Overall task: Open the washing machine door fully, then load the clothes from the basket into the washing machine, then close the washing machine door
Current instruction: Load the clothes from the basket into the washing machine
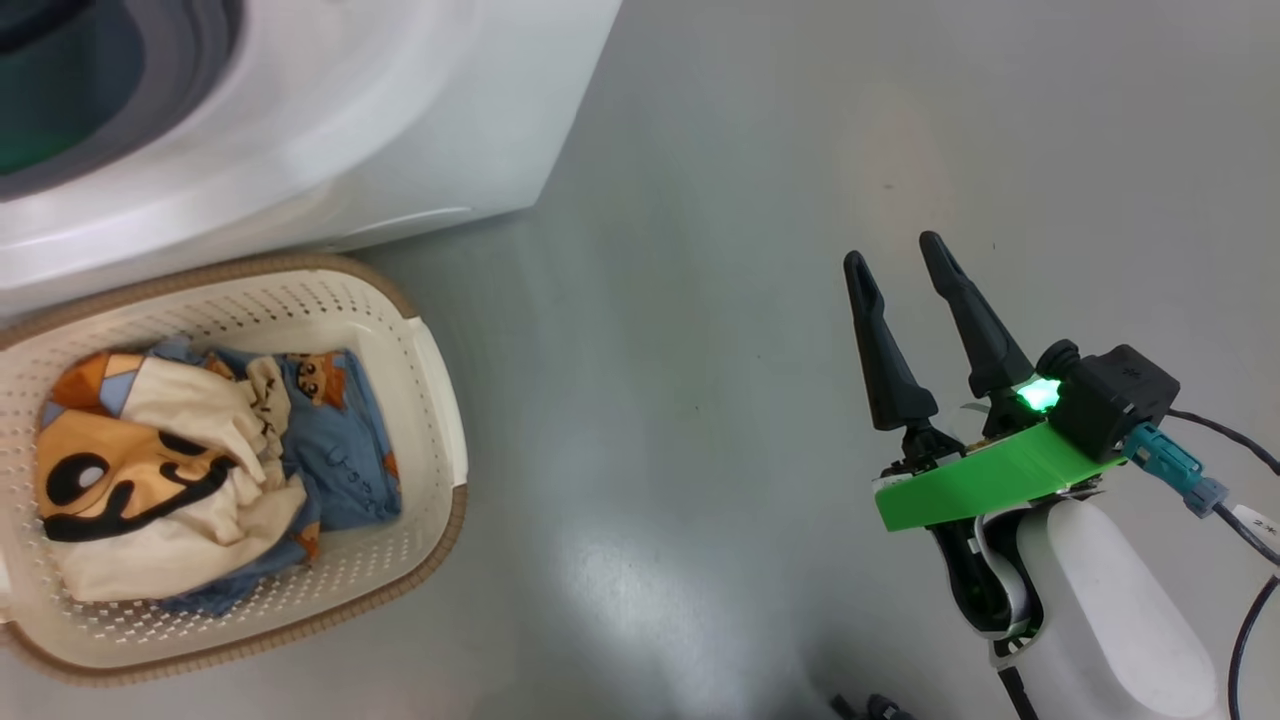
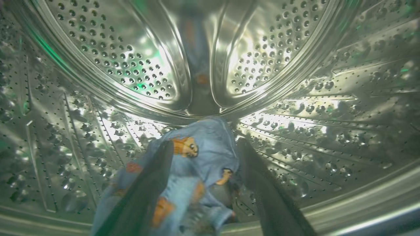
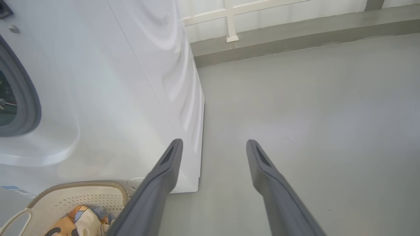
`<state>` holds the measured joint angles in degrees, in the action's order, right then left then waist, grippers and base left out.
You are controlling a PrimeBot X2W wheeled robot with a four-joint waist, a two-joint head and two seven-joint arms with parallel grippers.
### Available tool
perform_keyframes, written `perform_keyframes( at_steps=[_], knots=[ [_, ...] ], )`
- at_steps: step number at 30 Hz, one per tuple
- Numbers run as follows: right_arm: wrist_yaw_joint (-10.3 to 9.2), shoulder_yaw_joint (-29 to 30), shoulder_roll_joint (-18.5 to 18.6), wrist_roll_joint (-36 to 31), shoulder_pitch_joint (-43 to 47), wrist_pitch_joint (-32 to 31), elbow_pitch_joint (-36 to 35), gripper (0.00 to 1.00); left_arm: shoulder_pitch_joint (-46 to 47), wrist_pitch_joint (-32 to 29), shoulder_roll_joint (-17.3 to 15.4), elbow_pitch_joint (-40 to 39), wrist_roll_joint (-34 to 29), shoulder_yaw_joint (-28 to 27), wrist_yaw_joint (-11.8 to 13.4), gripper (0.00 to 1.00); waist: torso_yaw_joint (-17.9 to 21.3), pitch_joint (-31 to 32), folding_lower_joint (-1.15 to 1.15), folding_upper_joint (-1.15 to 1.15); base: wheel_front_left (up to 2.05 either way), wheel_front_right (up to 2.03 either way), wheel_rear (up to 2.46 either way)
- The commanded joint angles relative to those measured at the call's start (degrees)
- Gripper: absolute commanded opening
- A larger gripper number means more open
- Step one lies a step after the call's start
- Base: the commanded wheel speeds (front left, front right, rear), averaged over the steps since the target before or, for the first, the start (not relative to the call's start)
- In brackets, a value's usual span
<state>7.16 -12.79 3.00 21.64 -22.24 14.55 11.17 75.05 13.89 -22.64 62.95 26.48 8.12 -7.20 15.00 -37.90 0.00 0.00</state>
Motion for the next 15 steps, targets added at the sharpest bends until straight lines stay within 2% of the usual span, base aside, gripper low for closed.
perform_keyframes(
  at_steps=[1,7,15],
  knots=[
    [0.33,-1.23,-0.12,0.45,0.38,0.45,-0.84,1.0,0.67,0.28,-2.28,-0.6,-0.17,-0.06,-0.18,1.0,-0.58,1.11,0.0,0.0,0.0,0.0,0.0],
    [0.33,-1.48,-0.12,0.89,0.18,0.45,0.35,1.0,-2.21,0.85,-1.01,0.36,1.79,2.2,-0.26,1.0,-1.45,3.96,0.0,0.0,0.0,0.0,0.0],
    [0.33,-1.06,-0.12,0.95,0.04,0.45,1.59,1.0,-10.38,1.08,-1.62,-6.03,4.52,4.27,-0.28,1.0,-2.62,8.98,0.0,0.0,0.0,0.0,0.0]
  ],
)
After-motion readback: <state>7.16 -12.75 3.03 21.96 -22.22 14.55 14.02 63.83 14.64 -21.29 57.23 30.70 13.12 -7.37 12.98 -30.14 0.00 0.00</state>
